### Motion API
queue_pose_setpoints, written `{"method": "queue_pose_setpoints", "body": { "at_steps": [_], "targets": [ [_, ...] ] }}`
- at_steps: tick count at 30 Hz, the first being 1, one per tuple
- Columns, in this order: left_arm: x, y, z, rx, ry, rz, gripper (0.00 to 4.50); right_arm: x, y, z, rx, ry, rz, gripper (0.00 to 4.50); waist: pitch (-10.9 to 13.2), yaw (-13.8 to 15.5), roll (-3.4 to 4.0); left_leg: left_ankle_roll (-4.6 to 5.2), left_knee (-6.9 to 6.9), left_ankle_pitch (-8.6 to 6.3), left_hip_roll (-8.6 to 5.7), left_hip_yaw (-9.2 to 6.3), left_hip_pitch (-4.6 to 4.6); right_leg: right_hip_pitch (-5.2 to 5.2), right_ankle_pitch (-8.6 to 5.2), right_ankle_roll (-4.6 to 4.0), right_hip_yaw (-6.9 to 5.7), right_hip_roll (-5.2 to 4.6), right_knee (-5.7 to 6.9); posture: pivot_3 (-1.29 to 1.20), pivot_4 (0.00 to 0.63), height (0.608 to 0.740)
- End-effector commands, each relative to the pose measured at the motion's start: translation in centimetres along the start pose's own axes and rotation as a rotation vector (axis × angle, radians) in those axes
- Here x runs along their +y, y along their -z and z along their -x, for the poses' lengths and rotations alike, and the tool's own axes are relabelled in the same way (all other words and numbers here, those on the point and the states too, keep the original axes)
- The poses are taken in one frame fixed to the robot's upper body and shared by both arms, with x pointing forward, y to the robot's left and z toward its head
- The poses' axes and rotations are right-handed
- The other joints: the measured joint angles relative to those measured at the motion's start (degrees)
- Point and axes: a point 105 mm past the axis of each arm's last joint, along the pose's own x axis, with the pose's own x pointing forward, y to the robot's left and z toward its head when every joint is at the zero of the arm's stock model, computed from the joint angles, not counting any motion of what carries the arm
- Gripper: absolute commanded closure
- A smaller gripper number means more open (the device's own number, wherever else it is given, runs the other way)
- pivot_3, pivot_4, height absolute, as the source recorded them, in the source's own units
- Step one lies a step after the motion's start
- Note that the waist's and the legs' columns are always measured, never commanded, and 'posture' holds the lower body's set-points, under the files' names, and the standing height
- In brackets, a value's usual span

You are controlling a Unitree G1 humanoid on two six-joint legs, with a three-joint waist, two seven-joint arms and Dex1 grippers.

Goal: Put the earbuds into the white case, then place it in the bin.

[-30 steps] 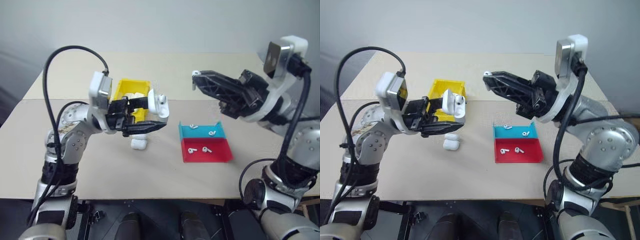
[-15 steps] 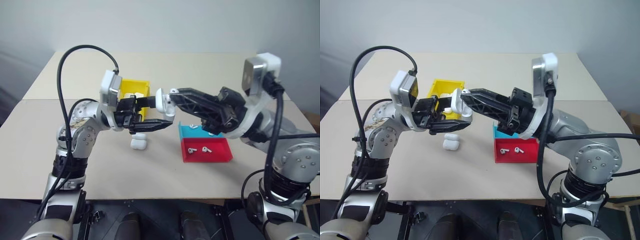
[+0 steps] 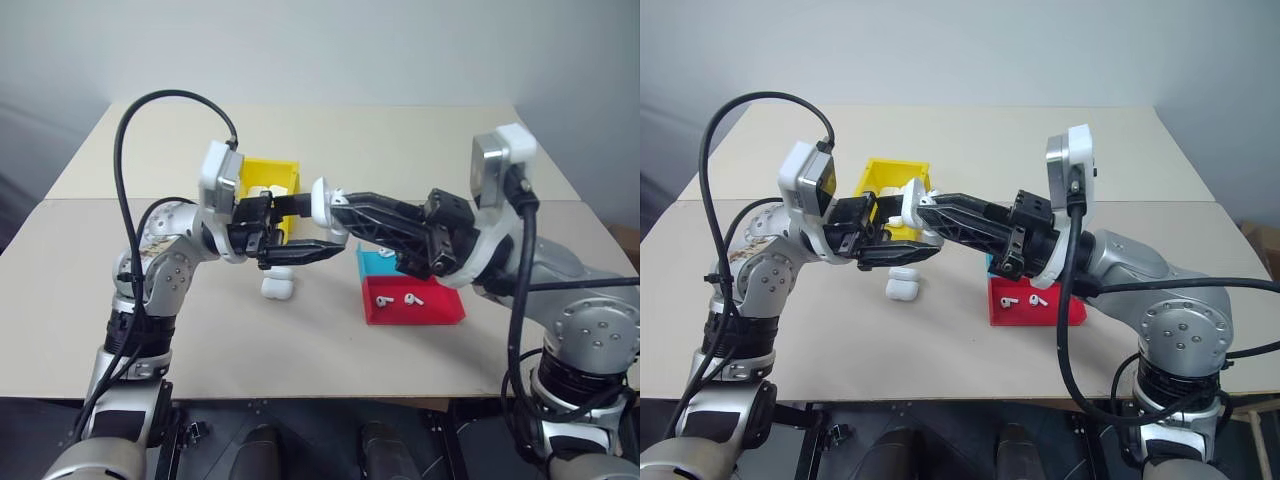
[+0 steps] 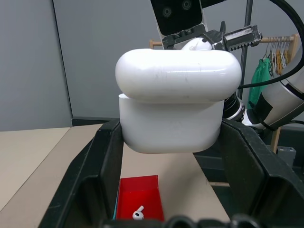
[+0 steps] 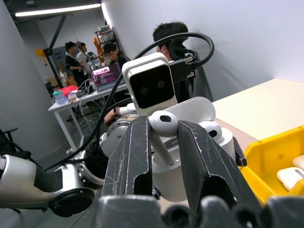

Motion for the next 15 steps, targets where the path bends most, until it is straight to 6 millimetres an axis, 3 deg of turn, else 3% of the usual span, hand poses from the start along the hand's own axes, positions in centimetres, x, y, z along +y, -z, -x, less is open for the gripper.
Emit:
{"method": "queue_pose_setpoints", "body": {
  "at_steps": [1, 7, 15],
  "targets": [
    [-0.15, -1.57, -0.25, -0.027, 0.008, -0.08, 1.74, 0.81, 0.08, -0.11, 0.007, -0.032, 0.018, 3.87, 0.0, 0.04, 0.0, 0.0, 0.0, 0.0, 0.0, 0.0, 0.0, 0.0, 0.0, 0.0, 0.0, 0.0, 0.0, 0.0, 0.15, 0.74],
    [-0.18, -1.6, -0.33, -0.031, 0.007, -0.085, 1.74, 0.78, 0.35, -0.24, 0.016, -0.03, 0.014, 3.87, 0.0, 0.06, 0.0, 0.0, 0.0, 0.0, 0.0, 0.0, -0.01, 0.0, 0.0, 0.0, 0.0, 0.0, -0.02, 0.0, 0.15, 0.74],
    [-0.22, -1.61, -0.37, -0.036, 0.005, -0.086, 1.74, 0.66, 0.75, -0.35, 0.035, -0.022, -0.001, 1.18, 0.0, 0.08, 0.0, 0.0, 0.0, 0.0, 0.0, 0.0, -0.01, 0.0, 0.0, 0.0, 0.0, 0.0, -0.02, 0.0, 0.15, 0.74]
  ]
}}
